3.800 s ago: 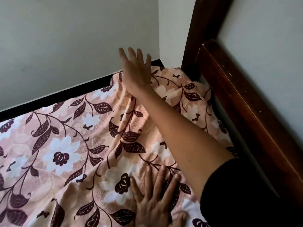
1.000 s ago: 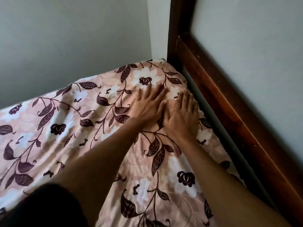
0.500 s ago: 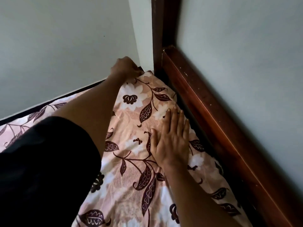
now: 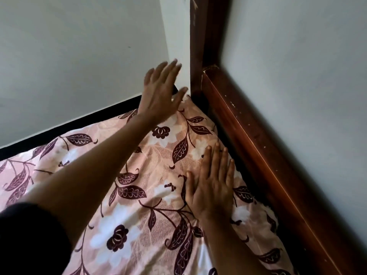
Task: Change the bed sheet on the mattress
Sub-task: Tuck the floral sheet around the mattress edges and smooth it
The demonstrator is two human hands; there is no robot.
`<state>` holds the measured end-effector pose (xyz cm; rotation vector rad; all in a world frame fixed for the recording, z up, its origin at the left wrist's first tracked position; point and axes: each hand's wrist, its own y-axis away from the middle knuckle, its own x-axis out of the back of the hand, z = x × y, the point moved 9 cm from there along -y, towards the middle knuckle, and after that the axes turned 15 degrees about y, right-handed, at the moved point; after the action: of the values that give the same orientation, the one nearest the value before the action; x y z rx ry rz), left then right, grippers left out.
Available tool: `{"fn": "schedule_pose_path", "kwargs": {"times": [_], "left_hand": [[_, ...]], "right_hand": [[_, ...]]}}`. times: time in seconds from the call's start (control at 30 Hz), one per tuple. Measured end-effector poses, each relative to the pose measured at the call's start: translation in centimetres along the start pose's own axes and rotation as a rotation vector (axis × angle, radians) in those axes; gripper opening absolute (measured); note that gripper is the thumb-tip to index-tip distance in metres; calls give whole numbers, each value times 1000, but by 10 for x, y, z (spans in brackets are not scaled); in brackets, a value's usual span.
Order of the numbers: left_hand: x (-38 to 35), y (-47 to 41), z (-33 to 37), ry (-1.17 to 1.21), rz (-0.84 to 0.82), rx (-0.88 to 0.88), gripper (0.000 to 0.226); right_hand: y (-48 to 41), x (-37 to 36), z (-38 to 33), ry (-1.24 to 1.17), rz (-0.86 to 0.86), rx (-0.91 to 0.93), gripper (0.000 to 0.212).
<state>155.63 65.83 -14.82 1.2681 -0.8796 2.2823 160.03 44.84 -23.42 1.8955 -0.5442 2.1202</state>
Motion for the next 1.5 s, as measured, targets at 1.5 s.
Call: {"fn": "schedule_pose_path", "kwargs": {"times": [1.5], "left_hand": [[-63, 310, 237, 0, -572, -217, 59]], "right_hand": [[262, 37, 133, 1, -169, -154, 78]]}}
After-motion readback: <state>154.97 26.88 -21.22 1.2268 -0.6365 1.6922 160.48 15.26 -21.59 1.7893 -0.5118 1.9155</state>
